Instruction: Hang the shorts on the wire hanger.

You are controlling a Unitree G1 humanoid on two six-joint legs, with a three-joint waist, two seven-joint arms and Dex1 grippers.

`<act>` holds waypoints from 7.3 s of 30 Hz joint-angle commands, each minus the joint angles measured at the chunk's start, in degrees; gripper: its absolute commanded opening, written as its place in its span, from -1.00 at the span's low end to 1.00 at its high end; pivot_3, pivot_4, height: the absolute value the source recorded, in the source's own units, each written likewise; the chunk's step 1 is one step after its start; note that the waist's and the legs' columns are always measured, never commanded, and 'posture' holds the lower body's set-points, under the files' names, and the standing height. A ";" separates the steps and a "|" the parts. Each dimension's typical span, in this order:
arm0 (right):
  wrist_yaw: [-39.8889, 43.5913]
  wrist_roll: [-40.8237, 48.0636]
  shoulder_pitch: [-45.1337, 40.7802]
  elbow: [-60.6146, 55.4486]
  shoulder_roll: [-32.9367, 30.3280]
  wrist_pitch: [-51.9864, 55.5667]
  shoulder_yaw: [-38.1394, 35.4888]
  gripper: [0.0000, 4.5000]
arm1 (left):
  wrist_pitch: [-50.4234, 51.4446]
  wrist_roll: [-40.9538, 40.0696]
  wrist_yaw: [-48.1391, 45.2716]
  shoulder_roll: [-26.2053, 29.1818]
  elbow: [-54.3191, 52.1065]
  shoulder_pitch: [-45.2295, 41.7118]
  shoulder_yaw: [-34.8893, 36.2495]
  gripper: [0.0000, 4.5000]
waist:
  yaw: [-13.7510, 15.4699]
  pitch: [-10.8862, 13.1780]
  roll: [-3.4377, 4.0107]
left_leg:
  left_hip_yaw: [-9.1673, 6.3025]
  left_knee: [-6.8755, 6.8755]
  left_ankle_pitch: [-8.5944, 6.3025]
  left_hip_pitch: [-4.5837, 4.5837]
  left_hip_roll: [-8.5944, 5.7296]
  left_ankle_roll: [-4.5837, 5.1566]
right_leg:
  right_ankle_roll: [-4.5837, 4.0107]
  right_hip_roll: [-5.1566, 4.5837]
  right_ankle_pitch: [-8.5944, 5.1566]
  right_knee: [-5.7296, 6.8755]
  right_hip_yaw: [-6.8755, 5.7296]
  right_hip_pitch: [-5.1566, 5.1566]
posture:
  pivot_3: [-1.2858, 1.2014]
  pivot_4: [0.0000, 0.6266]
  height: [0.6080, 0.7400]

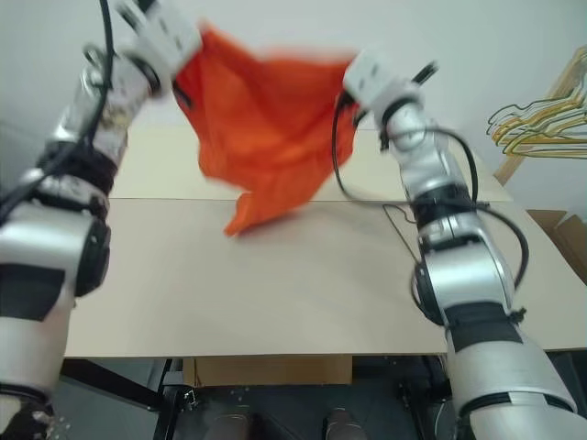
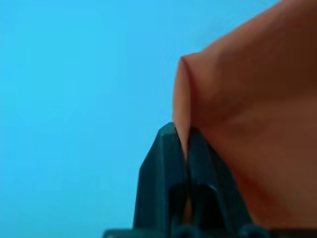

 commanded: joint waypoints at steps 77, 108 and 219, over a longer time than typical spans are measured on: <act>42.26 28.28 97.77 -86.92 -29.54 21.73 -22.80 1.00 | 6.91 -50.62 -83.73 40.96 -74.59 74.67 8.00 0.99 | -3.58 -0.11 0.10 | 0.04 0.41 -0.28 2.91 -0.11 0.69 | -0.07 -0.76 -0.99 0.08 -1.34 2.85 | 0.14 -1.00 1.00; 34.01 27.50 51.15 -50.24 -16.65 76.76 -3.94 1.00 | 30.14 -47.58 -71.31 12.97 -79.15 61.38 8.86 0.99 | -5.58 -0.20 0.00 | -0.53 0.48 -0.31 2.32 -0.24 0.65 | 0.19 -0.55 -0.74 -0.08 -1.48 2.71 | 0.10 -1.00 1.00; 70.70 38.28 69.97 -90.35 -49.66 50.88 -17.38 -0.34 | -8.49 -16.10 -86.26 -1.90 -23.70 26.36 -8.85 -1.00 | -5.75 -0.06 0.10 | -0.64 1.16 -0.37 1.75 -0.31 0.65 | 0.12 -0.62 -0.88 0.02 -1.51 2.44 | 0.04 -1.00 1.00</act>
